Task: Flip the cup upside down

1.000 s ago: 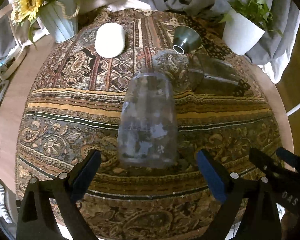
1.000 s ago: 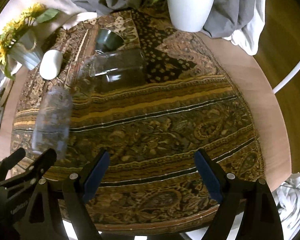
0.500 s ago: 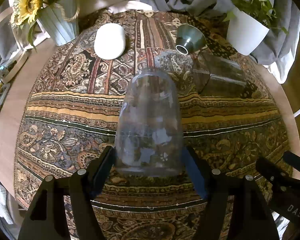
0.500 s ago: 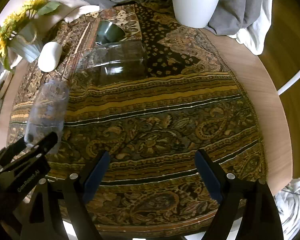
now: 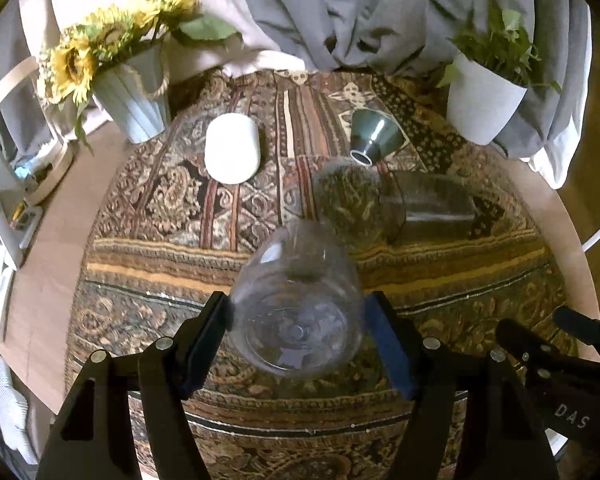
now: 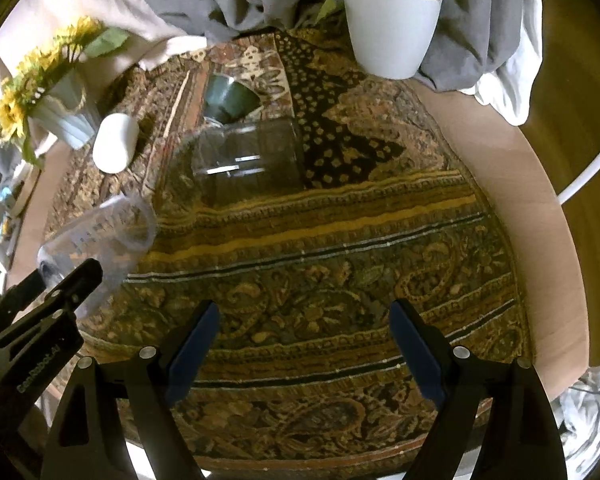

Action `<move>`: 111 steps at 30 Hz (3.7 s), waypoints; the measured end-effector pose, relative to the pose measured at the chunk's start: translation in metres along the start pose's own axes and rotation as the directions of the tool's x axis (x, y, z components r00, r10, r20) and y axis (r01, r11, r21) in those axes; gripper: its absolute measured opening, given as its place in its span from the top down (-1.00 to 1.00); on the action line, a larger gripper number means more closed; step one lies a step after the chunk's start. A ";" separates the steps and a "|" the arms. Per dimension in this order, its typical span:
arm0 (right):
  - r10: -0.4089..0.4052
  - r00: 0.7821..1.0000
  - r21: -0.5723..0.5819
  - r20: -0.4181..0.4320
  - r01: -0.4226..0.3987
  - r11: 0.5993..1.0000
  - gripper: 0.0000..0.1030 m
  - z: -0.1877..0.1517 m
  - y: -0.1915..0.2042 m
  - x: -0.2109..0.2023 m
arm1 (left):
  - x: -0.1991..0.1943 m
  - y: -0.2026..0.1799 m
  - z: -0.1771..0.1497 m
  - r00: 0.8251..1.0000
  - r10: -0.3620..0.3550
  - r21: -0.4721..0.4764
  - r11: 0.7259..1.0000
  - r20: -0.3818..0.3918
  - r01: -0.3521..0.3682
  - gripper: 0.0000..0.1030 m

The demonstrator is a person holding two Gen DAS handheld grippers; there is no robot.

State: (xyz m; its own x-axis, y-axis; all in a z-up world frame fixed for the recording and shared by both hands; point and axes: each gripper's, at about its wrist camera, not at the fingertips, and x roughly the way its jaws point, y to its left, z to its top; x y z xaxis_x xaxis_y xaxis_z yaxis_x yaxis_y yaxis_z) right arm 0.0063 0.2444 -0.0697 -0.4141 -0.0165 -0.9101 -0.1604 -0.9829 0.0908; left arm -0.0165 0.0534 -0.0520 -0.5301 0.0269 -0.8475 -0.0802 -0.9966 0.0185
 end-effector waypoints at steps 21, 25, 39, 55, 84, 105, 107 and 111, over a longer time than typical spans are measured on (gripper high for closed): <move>0.012 0.999 0.015 0.039 -0.013 1.000 -0.68 0.058 0.020 0.001 | 0.027 0.006 0.066 0.998 -0.041 0.009 0.999 -0.037 0.041 -0.36; 0.010 0.999 0.020 0.031 -0.011 1.000 -0.68 0.064 0.019 0.005 | 0.032 0.003 0.073 0.998 -0.038 0.027 0.999 -0.047 0.039 -0.36; 0.006 1.000 0.048 0.015 -0.007 0.999 -0.68 0.072 0.019 0.009 | 0.041 0.002 0.084 0.992 -0.088 0.031 0.995 -0.089 0.091 -0.39; -0.039 0.997 0.061 0.069 0.034 0.998 -0.68 0.069 0.020 -0.016 | -0.005 0.014 0.081 0.999 -0.034 0.006 0.999 0.039 0.034 -0.90; -0.005 0.993 -0.010 0.119 0.006 1.000 -0.85 0.013 0.064 -0.071 | -0.069 0.065 0.018 0.997 0.063 -0.019 0.998 0.051 -0.062 -1.00; -0.021 0.992 0.011 0.123 0.020 1.000 -0.85 0.010 0.066 -0.074 | -0.068 0.066 0.019 0.998 0.039 0.003 0.999 0.055 -0.039 -1.00; -0.022 0.993 0.010 0.120 0.021 1.000 -0.85 0.010 0.067 -0.073 | -0.069 0.066 0.020 0.997 0.046 0.005 0.999 0.059 -0.046 -1.00; -0.020 0.993 0.010 0.117 0.019 1.000 -0.85 0.010 0.068 -0.072 | -0.069 0.067 0.021 0.997 0.043 0.003 0.999 0.057 -0.043 -1.00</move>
State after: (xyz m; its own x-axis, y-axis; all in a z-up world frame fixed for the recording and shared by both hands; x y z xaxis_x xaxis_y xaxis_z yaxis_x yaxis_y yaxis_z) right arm 0.0169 0.1809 0.0063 -0.5128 0.0251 -0.8581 -0.1771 -0.9812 0.0772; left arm -0.0031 -0.0136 0.0185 -0.5804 -0.0117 -0.8143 -0.0595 -0.9966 0.0567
